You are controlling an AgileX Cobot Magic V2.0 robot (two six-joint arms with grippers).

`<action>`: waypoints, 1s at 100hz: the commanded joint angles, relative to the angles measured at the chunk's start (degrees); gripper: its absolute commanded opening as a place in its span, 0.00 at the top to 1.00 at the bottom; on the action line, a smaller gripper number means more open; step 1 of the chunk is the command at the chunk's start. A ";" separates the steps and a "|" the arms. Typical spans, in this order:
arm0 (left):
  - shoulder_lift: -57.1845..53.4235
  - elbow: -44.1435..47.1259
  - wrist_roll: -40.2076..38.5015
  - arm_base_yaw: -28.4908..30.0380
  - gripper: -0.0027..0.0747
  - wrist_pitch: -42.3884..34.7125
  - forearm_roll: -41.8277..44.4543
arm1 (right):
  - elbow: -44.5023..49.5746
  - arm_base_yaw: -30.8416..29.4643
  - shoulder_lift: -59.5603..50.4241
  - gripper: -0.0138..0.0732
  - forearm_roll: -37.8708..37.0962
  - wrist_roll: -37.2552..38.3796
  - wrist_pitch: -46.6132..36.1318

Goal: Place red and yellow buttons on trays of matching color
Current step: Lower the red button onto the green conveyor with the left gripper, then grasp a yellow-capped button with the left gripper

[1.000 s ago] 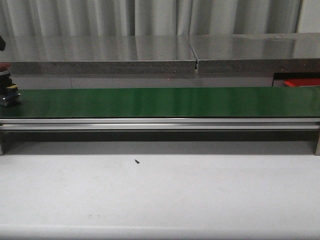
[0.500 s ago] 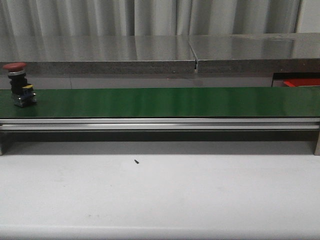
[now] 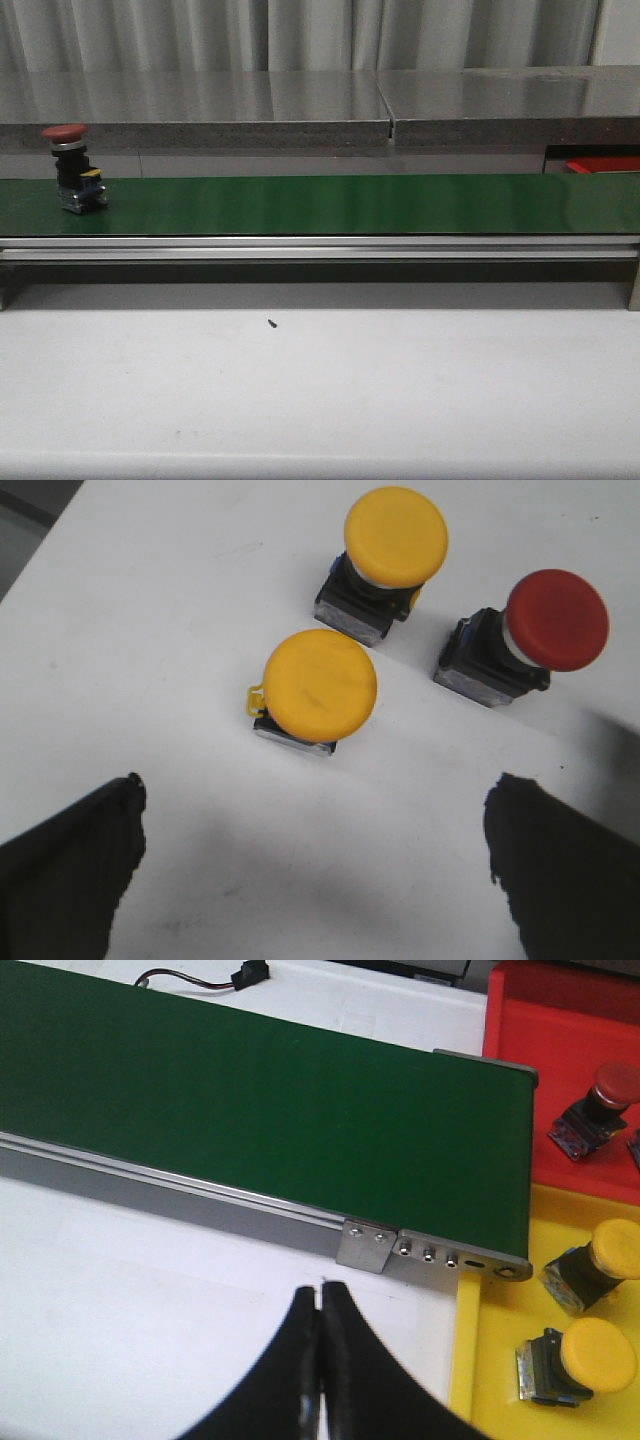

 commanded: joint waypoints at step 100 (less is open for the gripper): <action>11.61 -16.72 -0.09 -0.21 0.67 2.84 -2.25 | -1.58 -0.08 -0.60 0.92 1.05 -0.46 -2.90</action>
